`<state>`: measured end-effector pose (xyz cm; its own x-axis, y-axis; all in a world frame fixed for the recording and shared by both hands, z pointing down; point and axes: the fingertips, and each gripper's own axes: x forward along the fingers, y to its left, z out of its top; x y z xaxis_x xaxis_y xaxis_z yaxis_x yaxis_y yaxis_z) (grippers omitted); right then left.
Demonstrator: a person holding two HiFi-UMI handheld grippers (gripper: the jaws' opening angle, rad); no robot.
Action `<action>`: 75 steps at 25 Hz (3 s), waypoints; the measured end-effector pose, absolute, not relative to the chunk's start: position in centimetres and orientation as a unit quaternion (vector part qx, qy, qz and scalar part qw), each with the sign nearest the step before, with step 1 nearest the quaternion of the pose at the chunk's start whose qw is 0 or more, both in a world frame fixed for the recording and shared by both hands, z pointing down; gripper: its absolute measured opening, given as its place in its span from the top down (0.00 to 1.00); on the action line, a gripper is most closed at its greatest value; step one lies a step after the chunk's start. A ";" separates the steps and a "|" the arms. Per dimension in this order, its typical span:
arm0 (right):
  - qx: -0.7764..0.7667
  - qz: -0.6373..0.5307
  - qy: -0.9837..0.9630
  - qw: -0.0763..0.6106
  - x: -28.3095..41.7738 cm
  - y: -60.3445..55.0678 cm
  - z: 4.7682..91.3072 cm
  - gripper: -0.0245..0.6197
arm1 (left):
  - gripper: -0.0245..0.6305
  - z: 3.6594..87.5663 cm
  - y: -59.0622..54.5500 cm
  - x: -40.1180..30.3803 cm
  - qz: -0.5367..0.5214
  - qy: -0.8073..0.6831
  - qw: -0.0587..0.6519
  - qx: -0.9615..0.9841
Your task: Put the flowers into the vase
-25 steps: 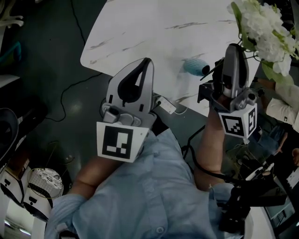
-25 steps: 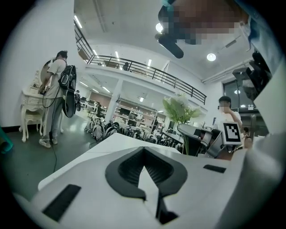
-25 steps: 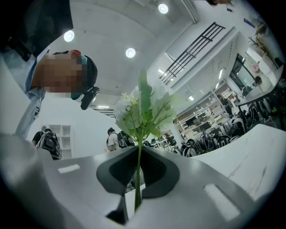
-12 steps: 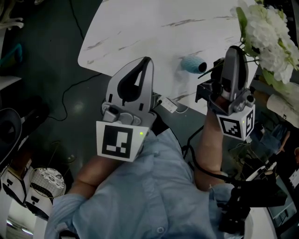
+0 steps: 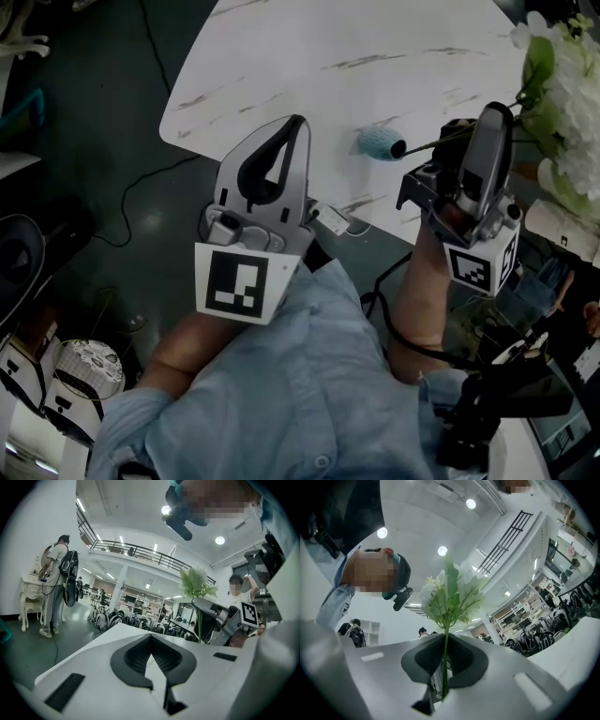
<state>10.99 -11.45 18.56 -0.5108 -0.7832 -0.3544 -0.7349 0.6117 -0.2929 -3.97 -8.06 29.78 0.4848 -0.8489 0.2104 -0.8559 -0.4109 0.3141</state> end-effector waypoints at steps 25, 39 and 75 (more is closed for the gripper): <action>-0.472 -0.084 0.857 0.188 14.1 -11.2 25.8 0.94 | 0.96 30.7 -9.7 0.1 0.050 -0.471 0.203 0.857; -0.467 -0.075 0.870 0.137 12.9 -10.3 27.1 0.79 | 0.96 30.5 -9.8 0.8 0.048 -0.458 0.198 0.866; -0.543 -0.115 0.832 0.008 14.5 -0.6 27.5 0.64 | 0.96 24.9 -3.3 4.4 0.042 -0.401 0.132 0.906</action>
<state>14.47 -0.62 27.55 -0.4111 -0.9047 0.1124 -0.9012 0.3847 -0.1997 4.41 -3.31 24.88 0.6757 -0.7146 0.1812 -0.7366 -0.6442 0.2060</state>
